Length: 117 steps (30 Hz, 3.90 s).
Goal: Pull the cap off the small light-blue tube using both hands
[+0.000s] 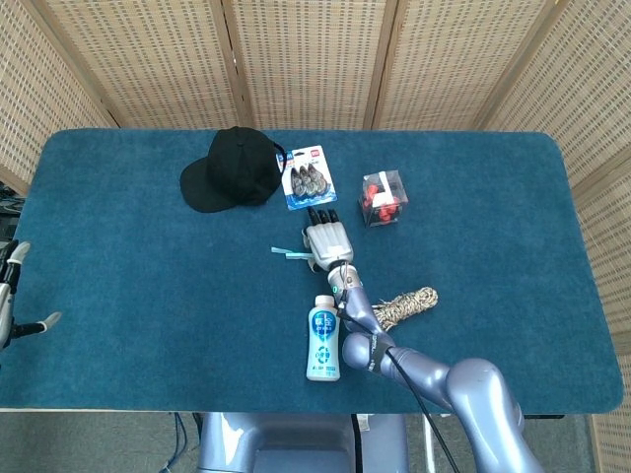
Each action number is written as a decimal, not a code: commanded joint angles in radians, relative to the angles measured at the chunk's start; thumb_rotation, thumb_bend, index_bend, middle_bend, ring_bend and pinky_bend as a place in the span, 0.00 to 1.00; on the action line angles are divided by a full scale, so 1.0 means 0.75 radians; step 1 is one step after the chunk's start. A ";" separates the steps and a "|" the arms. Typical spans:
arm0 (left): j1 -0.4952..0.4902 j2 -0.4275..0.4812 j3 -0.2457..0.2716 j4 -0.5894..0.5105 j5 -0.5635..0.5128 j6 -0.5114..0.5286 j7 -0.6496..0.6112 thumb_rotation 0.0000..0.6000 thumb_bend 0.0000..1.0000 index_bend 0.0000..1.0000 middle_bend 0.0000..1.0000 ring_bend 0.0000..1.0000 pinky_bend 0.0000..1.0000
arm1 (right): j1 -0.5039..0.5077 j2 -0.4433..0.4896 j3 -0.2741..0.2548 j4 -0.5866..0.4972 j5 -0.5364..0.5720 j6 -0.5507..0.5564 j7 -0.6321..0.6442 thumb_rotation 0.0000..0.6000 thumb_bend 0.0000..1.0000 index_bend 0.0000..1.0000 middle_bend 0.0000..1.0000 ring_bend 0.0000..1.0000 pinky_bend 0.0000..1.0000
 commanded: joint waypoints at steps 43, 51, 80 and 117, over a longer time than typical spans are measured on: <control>-0.507 -0.222 -0.037 0.614 0.601 0.019 -0.181 1.00 0.00 0.46 0.76 0.76 0.74 | -0.298 0.544 -0.112 -0.915 -0.527 0.358 0.124 1.00 0.54 0.64 0.03 0.00 0.00; -0.722 -0.346 -0.088 0.523 0.503 -0.266 -0.194 1.00 0.04 0.52 0.84 0.84 0.81 | -0.308 0.583 -0.113 -1.036 -0.489 0.398 0.054 1.00 0.55 0.64 0.04 0.00 0.00; -0.942 -0.561 -0.175 0.379 0.160 -0.553 -0.303 1.00 0.25 0.55 0.85 0.84 0.82 | -0.318 0.568 -0.081 -1.109 -0.341 0.488 0.041 1.00 0.58 0.64 0.05 0.00 0.00; -0.983 -0.605 -0.187 0.371 0.066 -0.607 -0.457 1.00 0.31 0.56 0.85 0.84 0.82 | -0.334 0.640 -0.073 -1.172 -0.302 0.489 0.082 1.00 0.62 0.64 0.05 0.00 0.00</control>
